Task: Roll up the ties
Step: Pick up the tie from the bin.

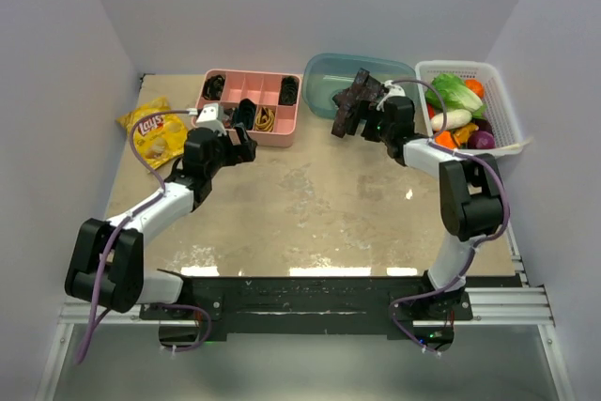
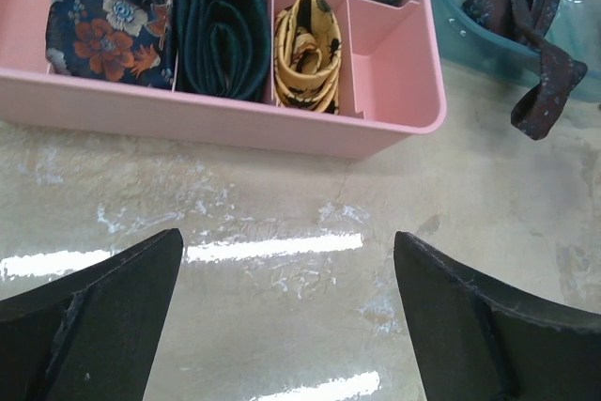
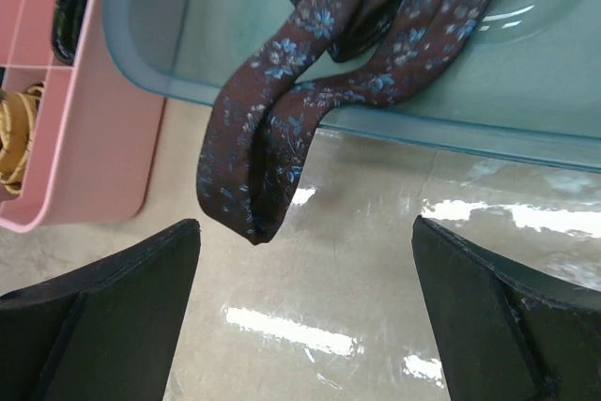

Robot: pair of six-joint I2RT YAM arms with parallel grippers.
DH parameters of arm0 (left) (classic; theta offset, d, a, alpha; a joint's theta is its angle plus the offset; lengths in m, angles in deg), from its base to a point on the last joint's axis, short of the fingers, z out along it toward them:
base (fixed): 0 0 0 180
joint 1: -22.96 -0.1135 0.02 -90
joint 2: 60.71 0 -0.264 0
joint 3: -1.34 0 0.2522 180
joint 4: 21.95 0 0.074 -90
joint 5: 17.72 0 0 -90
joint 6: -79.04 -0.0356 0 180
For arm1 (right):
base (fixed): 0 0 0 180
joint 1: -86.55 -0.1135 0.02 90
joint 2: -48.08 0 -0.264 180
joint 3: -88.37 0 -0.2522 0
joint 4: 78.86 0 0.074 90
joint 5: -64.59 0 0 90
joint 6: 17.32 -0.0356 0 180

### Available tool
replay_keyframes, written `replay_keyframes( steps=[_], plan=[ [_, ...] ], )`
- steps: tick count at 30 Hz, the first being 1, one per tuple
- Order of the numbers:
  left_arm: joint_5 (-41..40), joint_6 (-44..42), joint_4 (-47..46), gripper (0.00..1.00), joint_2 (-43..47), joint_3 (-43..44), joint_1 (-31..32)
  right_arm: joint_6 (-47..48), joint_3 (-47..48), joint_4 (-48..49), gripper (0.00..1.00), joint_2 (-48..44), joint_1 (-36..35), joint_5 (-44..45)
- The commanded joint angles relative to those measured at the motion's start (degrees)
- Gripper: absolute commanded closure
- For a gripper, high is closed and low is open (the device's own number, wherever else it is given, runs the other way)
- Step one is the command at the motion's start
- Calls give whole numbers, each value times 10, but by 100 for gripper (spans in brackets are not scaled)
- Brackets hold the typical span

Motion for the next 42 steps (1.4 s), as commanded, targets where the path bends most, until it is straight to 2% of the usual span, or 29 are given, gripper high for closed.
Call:
replay_keyframes(
  steps=[1,11,14,18,19,22,23,25,29,33,36,42],
  plan=[
    [48,-6,-32,0,-16,46,-11,-36,49,40,1,30,-4,-60],
    [105,-11,-68,0,-39,49,-12,-73,79,92,2,95,-12,-89],
    [115,-13,-71,0,-47,55,-12,-83,93,101,8,114,-17,-92],
    [123,-15,-67,0,-60,66,-12,-95,116,97,26,138,-19,-91],
    [123,-15,-64,0,-62,67,-12,-103,117,101,36,141,-19,-92],
    [126,-17,-63,0,-68,69,-13,-113,108,119,46,137,-19,-97],
    [130,-18,-65,0,-66,67,-13,-115,101,123,53,132,-19,-98],
    [140,-21,-76,0,-57,59,-13,-117,96,130,60,128,-20,-99],
    [176,-20,-132,0,-40,32,-12,-128,80,158,84,119,-20,-112],
    [189,-8,-149,0,-45,36,-12,-177,64,197,87,103,-20,-137],
    [231,14,-156,0,-73,61,-10,-225,47,229,89,89,-21,-148],
    [290,81,-235,0,-125,80,10,-307,19,249,98,59,-36,-142]
  ],
)
